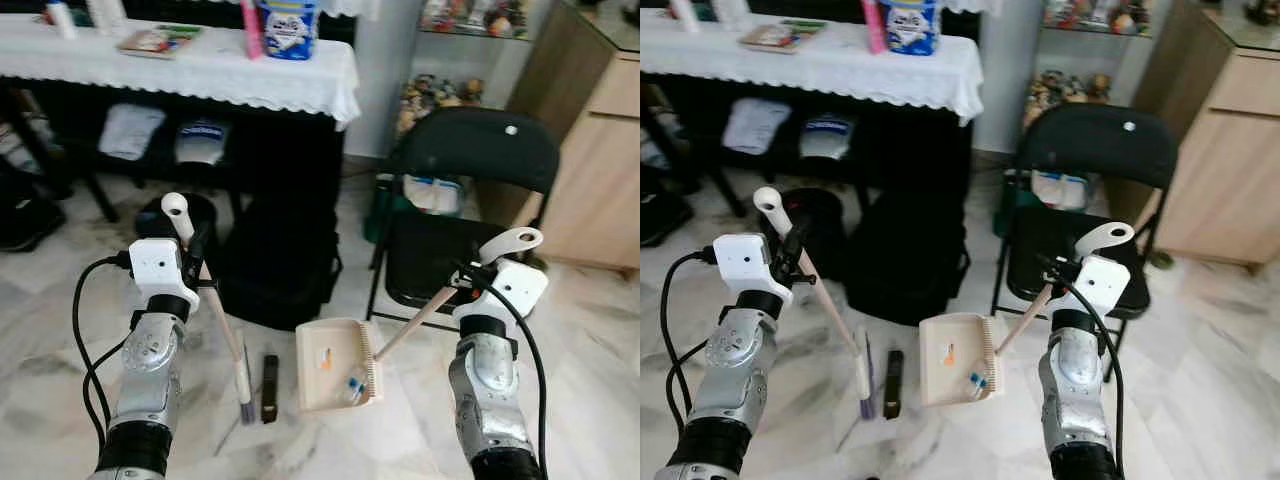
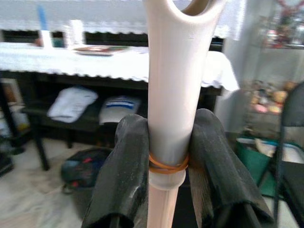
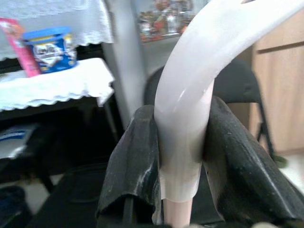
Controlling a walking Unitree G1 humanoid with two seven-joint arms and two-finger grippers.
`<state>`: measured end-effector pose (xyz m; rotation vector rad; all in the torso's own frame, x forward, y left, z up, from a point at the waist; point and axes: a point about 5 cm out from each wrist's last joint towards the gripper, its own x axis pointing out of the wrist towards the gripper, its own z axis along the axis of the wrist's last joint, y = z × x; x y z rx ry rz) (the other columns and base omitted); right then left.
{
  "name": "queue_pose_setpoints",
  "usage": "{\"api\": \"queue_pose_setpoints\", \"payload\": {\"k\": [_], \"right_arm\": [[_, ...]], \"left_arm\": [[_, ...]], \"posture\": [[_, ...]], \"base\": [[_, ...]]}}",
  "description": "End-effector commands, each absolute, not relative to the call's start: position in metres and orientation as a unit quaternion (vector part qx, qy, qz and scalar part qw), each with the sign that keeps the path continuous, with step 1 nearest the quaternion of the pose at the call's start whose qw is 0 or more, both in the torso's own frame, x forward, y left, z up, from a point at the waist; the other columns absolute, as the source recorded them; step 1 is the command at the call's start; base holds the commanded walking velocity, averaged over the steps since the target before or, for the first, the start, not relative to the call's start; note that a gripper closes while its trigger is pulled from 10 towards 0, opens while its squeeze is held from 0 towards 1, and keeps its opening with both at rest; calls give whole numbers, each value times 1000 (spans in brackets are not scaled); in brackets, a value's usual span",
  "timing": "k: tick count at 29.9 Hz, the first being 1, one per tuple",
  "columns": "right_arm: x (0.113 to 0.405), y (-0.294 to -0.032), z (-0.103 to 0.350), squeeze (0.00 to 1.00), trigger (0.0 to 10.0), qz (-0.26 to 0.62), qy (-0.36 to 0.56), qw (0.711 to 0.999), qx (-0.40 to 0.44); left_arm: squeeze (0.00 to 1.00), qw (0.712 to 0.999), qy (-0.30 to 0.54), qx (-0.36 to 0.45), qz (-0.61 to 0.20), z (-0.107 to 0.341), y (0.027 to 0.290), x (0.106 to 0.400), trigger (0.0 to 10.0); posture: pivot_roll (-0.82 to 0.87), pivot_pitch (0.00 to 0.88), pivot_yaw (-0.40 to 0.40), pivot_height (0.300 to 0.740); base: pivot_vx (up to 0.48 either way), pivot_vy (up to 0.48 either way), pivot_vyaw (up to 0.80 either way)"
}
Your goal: Sweep floor
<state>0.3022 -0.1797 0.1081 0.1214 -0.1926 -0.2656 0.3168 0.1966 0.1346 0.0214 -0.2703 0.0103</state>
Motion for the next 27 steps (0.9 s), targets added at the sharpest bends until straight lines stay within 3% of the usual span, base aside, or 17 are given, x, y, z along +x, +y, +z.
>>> {"api": "queue_pose_setpoints", "payload": {"k": [1,23,27], "right_arm": [[305,-181,126,0,10000,-133,-135,980,62],[308,-179,130,0,10000,-129,-136,980,71],[309,-178,130,0,10000,-127,-134,980,72]], "left_arm": [[0,987,-160,13,4,146,196,319,10000],[0,987,-156,22,-1,148,194,320,10000],[0,989,-146,-5,18,145,197,322,10000]], "posture": [[-54,0,-27,740],[-44,11,-22,740],[-33,18,-28,740]], "base": [[0,0,800],[0,0,800],[0,0,800]]}}
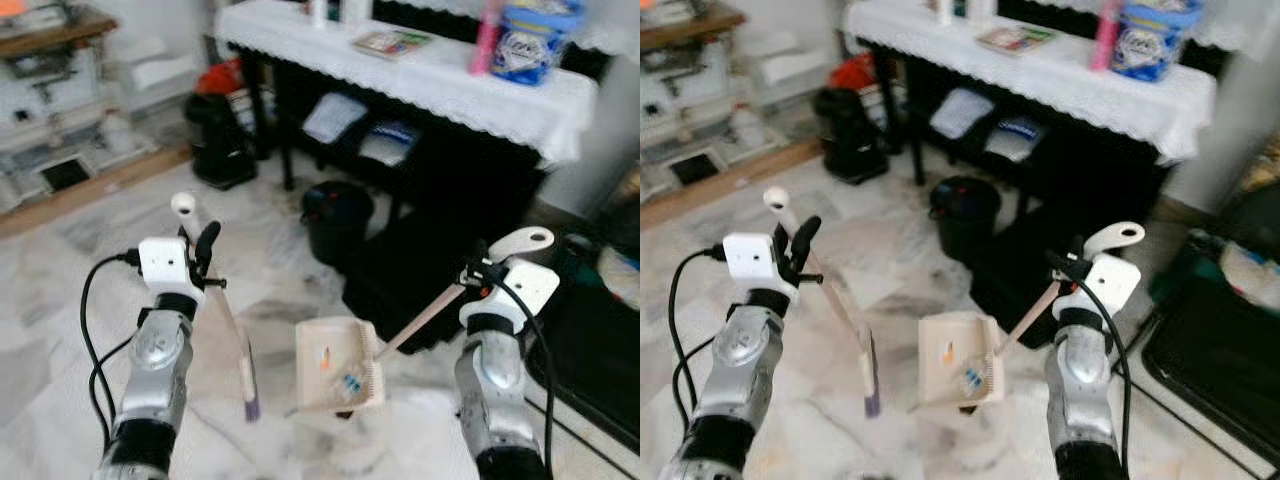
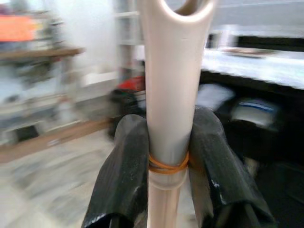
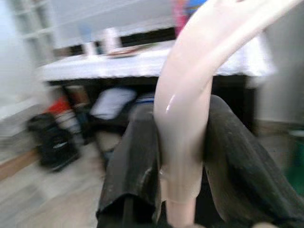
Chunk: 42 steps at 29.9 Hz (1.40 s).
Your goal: Sweep floor
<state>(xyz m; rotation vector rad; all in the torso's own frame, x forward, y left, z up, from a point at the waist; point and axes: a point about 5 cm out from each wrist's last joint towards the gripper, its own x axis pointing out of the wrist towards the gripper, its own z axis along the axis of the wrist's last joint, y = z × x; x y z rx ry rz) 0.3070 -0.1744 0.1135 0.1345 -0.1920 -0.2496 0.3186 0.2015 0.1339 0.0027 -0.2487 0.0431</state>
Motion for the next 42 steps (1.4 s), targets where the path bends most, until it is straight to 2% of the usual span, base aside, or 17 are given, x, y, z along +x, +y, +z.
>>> {"api": "queue_pose_setpoints", "payload": {"k": [1,10,26,42], "right_arm": [[309,-178,130,0,10000,-126,-134,980,72],[311,-181,133,0,10000,-125,-137,980,68],[311,-180,133,0,10000,-125,-136,980,70],[311,-180,133,0,10000,-126,-137,980,71]], "left_arm": [[0,989,-144,-7,18,144,196,322,10000],[0,990,-143,9,-6,141,185,322,10000],[0,986,-153,57,32,144,199,318,10000],[0,987,-145,59,32,138,195,315,10000]], "posture": [[-33,18,-28,740],[-36,27,-33,740],[-31,37,-25,740],[-36,23,-20,740]], "base": [[0,0,800],[0,0,800],[0,0,800],[0,0,800]]}}
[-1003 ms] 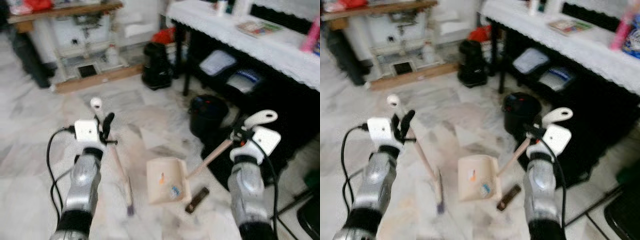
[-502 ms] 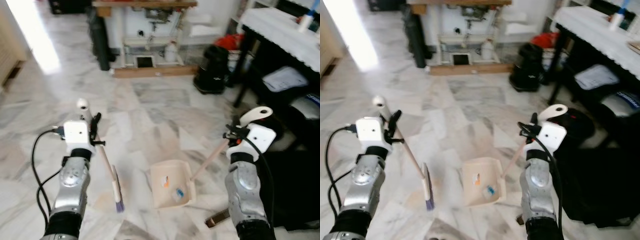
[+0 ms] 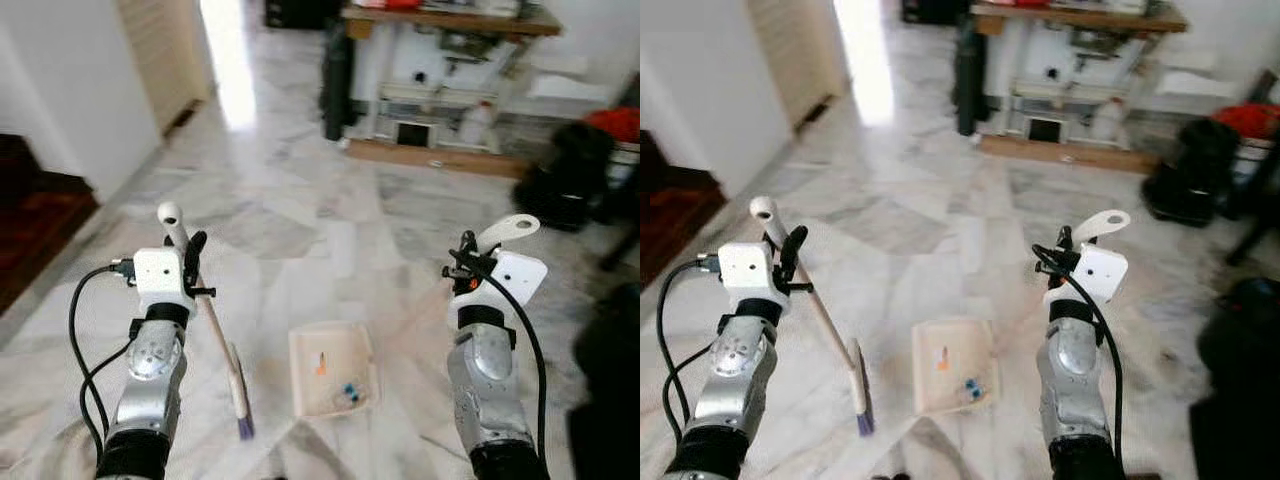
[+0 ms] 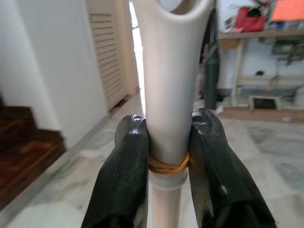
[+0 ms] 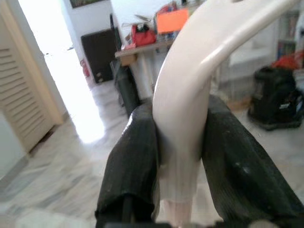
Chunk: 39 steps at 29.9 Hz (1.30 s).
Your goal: Sweep floor
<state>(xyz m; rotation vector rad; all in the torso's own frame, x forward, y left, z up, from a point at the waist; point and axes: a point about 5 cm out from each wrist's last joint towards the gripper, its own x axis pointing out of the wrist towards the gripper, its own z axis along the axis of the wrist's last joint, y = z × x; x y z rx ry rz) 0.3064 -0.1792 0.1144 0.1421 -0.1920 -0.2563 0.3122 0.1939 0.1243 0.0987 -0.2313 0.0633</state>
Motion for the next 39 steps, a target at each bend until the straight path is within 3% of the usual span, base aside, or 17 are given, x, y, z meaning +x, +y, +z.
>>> {"api": "queue_pose_setpoints", "payload": {"k": [1,39], "right_arm": [[311,-180,133,0,10000,-125,-137,980,71],[311,-179,131,0,10000,-119,-131,982,72]], "left_arm": [[0,987,-146,59,32,138,195,316,10000],[0,988,-137,61,37,134,195,315,10000]], "posture": [[-36,23,-20,740],[-31,14,-29,740]], "base": [[0,0,800],[0,0,800]]}}
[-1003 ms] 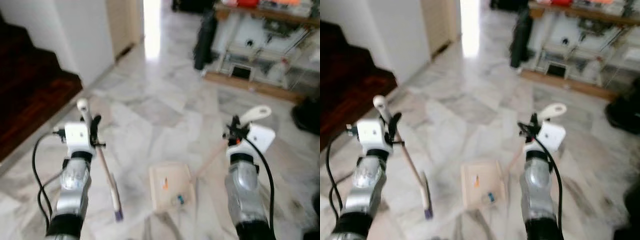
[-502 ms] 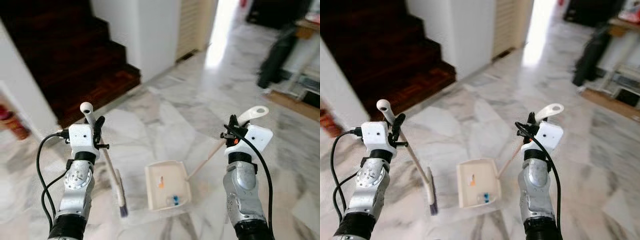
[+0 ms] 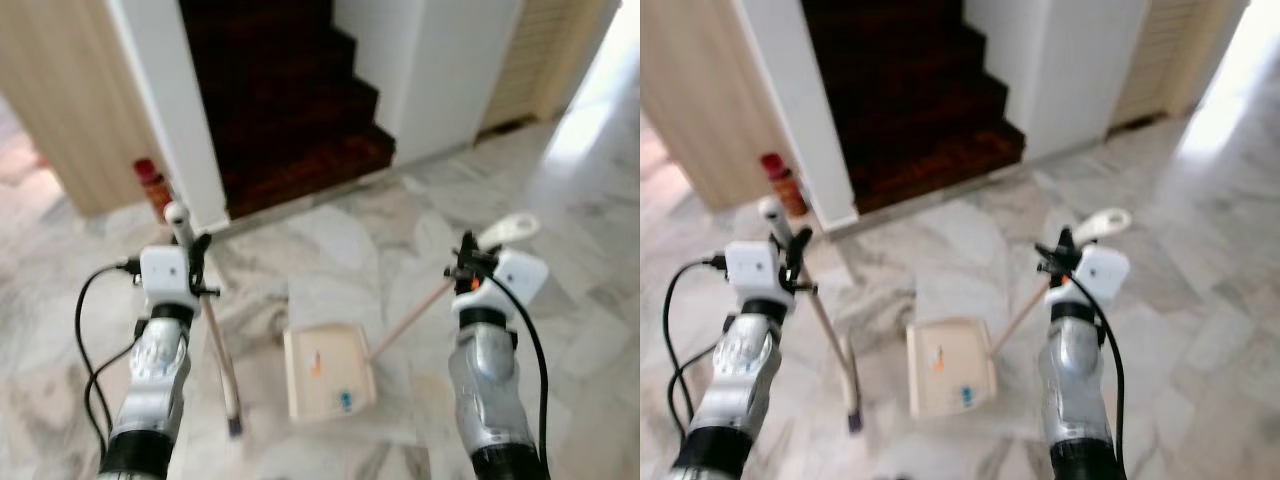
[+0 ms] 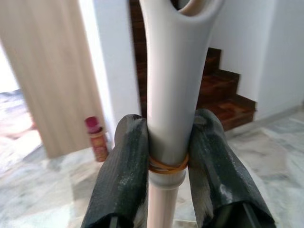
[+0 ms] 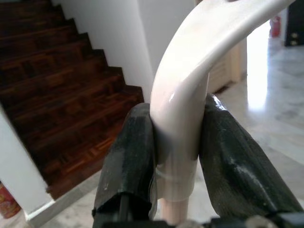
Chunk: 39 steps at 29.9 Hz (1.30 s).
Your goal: Sweep floor
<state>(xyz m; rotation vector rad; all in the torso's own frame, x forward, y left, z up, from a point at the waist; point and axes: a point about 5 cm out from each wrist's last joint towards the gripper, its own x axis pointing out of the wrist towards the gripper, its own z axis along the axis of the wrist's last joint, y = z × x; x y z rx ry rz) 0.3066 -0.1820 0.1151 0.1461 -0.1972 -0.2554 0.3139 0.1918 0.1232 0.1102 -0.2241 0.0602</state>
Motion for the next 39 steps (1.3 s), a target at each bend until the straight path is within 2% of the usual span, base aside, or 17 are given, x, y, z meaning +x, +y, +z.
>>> {"api": "queue_pose_setpoints", "payload": {"k": [1,11,31,39], "right_arm": [[311,-179,131,0,10000,-119,-131,982,72],[312,-181,133,0,10000,-121,-133,981,71],[314,-179,132,0,10000,-124,-126,981,78],[314,-180,132,0,10000,-126,-124,981,79]], "left_arm": [[0,988,-137,61,37,134,195,315,10000],[0,988,-135,61,41,134,195,315,10000],[0,989,-127,55,43,135,201,318,10000],[0,990,-126,54,40,135,200,319,10000]], "posture": [[-31,14,-29,740],[-40,29,-29,740],[-83,47,-10,740],[-82,45,-6,740]], "base": [[0,0,800],[0,0,800],[0,0,0],[0,262,0]]}}
